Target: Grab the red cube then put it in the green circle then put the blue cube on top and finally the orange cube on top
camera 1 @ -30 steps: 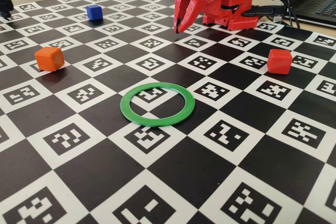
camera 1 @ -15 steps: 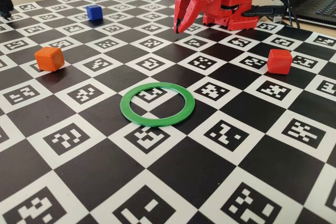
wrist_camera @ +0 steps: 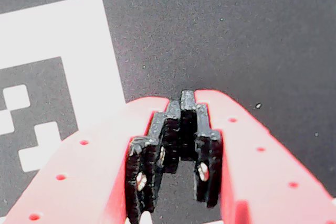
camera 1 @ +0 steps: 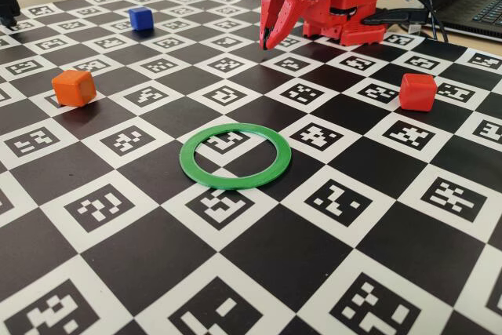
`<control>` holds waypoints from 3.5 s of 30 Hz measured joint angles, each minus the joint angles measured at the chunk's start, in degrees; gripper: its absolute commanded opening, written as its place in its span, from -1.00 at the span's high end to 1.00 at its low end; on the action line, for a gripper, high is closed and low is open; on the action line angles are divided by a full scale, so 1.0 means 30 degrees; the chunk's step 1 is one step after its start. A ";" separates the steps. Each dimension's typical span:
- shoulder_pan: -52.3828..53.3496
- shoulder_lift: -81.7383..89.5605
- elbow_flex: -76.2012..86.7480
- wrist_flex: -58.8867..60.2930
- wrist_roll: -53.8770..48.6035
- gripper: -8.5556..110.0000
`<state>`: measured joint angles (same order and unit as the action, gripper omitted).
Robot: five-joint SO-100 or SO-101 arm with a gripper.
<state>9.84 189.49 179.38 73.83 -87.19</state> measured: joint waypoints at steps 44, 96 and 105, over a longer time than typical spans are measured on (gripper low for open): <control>0.0000 0.0000 0.0000 0.0000 0.1113 0.93; -1.7139 -2.7012 -3.0293 0.7793 3.4775 0.20; -1.8809 -3.0703 -3.0352 0.6914 3.5537 0.22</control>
<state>-46.58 97.38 88.33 94.57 19.42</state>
